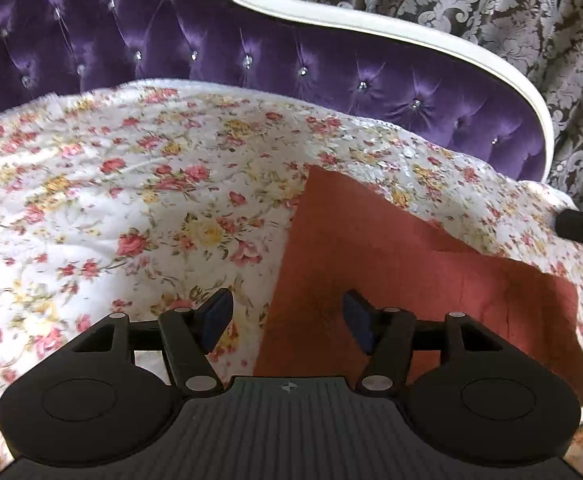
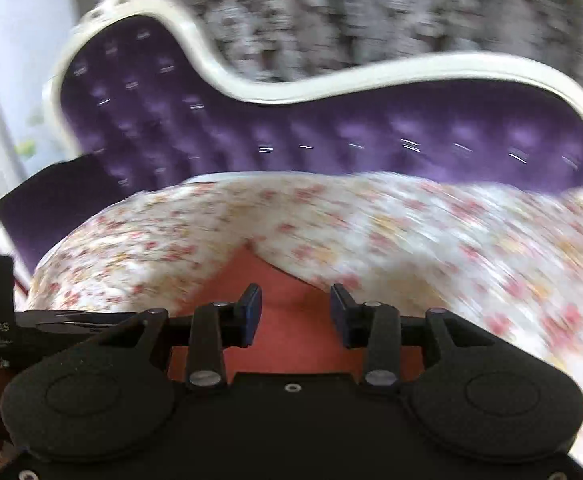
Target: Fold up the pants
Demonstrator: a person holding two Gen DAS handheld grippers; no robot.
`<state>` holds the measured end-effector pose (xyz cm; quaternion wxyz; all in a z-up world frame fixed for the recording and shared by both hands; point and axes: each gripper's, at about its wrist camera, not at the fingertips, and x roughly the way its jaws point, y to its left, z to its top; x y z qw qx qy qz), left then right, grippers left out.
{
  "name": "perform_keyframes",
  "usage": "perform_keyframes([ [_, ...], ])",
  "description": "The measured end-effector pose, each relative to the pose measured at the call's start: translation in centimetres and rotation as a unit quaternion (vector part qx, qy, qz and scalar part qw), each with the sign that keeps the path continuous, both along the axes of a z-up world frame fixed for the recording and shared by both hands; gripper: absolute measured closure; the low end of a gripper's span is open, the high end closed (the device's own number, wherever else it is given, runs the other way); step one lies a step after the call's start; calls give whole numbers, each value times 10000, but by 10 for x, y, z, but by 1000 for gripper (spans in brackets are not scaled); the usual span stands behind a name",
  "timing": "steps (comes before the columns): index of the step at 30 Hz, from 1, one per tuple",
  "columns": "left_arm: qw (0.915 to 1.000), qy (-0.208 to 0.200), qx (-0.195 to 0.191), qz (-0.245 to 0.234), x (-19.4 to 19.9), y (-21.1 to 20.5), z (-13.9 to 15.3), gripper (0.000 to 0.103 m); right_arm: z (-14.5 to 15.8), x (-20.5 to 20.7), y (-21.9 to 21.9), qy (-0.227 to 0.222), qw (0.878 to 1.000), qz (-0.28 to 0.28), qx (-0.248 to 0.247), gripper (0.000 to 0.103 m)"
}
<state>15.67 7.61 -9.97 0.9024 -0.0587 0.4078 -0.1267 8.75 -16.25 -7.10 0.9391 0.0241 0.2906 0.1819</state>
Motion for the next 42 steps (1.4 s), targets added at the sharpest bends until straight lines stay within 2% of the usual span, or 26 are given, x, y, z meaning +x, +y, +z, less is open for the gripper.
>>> perform_keyframes([
  [3, 9991, 366, 35, -211, 9, -4, -18, 42, -12, 37, 31, 70, 9982, 591, -119, 53],
  [6, 9992, 151, 159, -342, -2, -7, -20, 41, -23, 67, 56, 217, 9946, 964, -314, 53],
  [10, 9992, 138, 87, -376, -5, -4, -21, 40, -40, 105, 77, 391, 9889, 1259, -689, 53],
  [15, 9991, 122, 77, -386, -5, -4, -21, 40, -56, 118, 79, 625, 9796, 1650, -963, 53],
  [17, 9992, 113, 56, -380, -5, -3, -21, 39, -56, 114, 77, 739, 9750, 1918, -844, 60],
  [21, 9990, 83, 94, -438, -5, -5, -21, 36, -55, 99, 77, 904, 9653, 2369, -622, 60],
  [23, 9988, 67, 142, -460, -6, -7, -21, 34, -57, 101, 78, 868, 9654, 2361, -694, 60],
  [25, 9987, 63, 165, -473, -6, -8, -21, 34, -60, 111, 77, 835, 9706, 2148, -694, 60],
  [27, 9988, 67, 136, -471, -6, -7, -21, 34, -64, 125, 74, 947, 9743, 1979, -520, 60],
  [29, 9987, 68, 127, -480, -5, -7, -22, 34, -70, 134, 73, 1134, 9730, 1987, -312, 60],
  [32, 9987, 67, 131, -495, -5, -7, -22, 34, -72, 134, 75, 1008, 9725, 2015, -596, 59],
  [34, 9986, 68, 115, -508, -5, -6, -22, 34, -72, 134, 70, 1078, 9732, 1982, -433, 59],
  [35, 9986, 69, 109, -509, -5, -7, -22, 34, -73, 134, 68, 1211, 9713, 2028, -269, 54],
  [37, 9986, 72, 111, -517, -5, -7, -22, 34, -74, 134, 70, 1413, 9643, 2238, -25, 54],
  [39, 9986, 66, 112, -516, -5, -7, -22, 33, -73, 139, 71, 1341, 9680, 2113, 198, 55],
  [40, 9986, 60, 117, -519, -5, -7, -22, 33, -73, 146, 68, 1362, 9700, 1980, 367, 61],
  [41, 9985, 56, 118, -525, -5, -7, -22, 33, -75, 152, 67, 1371, 9720, 1843, 494, 72],
  [42, 9985, 57, 110, -525, -5, -7, -22, 33, -77, 160, 64, 1383, 9743, 1668, 611, 78],
])
